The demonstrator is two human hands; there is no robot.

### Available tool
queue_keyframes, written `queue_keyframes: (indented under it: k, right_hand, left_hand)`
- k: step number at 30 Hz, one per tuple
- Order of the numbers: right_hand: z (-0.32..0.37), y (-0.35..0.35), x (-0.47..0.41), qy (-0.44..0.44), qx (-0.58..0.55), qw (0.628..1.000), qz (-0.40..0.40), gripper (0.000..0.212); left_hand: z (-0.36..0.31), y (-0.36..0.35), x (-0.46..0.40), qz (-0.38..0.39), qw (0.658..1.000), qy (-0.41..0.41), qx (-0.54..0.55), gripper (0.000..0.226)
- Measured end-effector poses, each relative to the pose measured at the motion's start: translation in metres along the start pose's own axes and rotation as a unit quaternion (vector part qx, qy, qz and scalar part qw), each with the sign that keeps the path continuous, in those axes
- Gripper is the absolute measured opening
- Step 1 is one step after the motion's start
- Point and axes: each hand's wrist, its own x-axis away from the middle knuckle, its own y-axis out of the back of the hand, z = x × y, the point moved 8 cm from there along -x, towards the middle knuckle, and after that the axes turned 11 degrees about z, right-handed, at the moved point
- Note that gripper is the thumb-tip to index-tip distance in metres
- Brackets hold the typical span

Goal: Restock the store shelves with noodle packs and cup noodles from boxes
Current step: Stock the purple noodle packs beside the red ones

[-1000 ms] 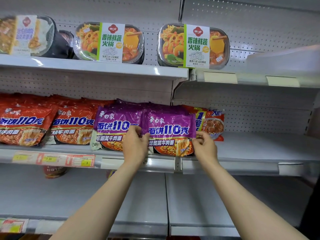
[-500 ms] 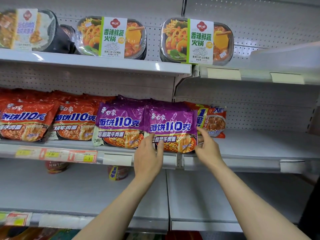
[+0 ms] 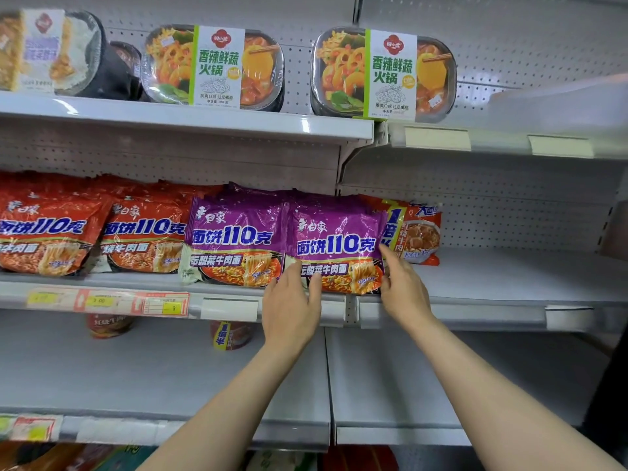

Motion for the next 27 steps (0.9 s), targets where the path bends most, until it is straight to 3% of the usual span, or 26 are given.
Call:
queue_keyframes:
  k: [8, 12, 16, 27]
  right_hand:
    - [-0.005, 0.009, 0.014, -0.024, -0.015, 0.994, -0.107, 0.053]
    - [0.020, 0.001, 0.036, 0.076, 0.000, 0.983, -0.166, 0.037]
    - [0.040, -0.019, 0.048, 0.134, -0.036, 0.977, -0.161, 0.034]
    - [0.043, -0.037, 0.036, 0.081, -0.027, 0.989, -0.117, 0.031]
  left_hand:
    - [0.001, 0.000, 0.002, -0.003, 1.000, -0.013, 0.006, 0.043]
    - [0.001, -0.009, 0.012, -0.004, 0.999, -0.034, 0.022, 0.064]
    - [-0.010, -0.013, 0.020, -0.005, 0.995, -0.059, 0.079, 0.068]
    - [-0.016, -0.014, 0.000, 0.024, 0.996, -0.066, 0.055, 0.072]
